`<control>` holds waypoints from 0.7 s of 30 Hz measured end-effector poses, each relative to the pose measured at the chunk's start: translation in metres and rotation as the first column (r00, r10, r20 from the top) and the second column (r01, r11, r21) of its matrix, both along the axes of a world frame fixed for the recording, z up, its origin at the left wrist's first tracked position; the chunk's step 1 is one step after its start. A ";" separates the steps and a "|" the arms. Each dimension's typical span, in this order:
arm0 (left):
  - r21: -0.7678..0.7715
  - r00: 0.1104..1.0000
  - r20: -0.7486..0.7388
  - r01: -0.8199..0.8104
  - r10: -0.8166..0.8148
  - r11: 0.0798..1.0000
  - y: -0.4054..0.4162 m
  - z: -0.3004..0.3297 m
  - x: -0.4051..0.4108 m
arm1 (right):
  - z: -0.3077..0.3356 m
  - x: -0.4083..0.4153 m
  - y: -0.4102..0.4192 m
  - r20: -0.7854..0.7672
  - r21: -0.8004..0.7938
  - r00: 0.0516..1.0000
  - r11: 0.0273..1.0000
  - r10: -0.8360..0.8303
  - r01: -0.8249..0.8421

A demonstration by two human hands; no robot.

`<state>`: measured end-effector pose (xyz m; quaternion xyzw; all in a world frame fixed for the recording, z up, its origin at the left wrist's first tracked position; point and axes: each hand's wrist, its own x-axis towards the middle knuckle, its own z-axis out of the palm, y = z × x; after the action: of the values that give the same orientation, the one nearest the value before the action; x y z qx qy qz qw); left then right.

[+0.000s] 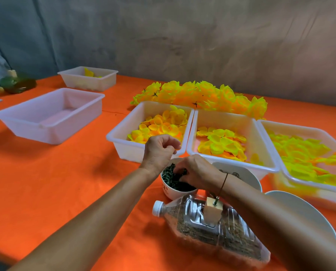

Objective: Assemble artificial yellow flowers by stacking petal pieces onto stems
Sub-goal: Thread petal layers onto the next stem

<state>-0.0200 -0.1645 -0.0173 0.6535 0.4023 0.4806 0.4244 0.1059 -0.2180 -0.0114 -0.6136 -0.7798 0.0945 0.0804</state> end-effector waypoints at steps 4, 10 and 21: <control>-0.004 1.000 -0.009 -0.010 0.010 1.000 -0.001 -0.002 -0.004 | 0.000 0.002 -0.003 -0.003 -0.004 1.000 1.000 -0.030 0.030; 0.002 1.000 -0.014 -0.011 0.011 1.000 -0.004 -0.001 -0.008 | 0.001 -0.004 -0.001 0.110 -0.023 0.994 0.999 0.028 -0.025; -0.016 1.000 -0.010 -0.015 0.015 1.000 -0.006 -0.006 -0.022 | 0.005 0.005 -0.002 -0.192 0.057 0.978 0.993 -0.086 0.099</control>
<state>-0.0418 -0.1708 -0.0237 0.6494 0.4128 0.4775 0.4241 0.1107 -0.2195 -0.0061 -0.6345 -0.7419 0.1227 0.1785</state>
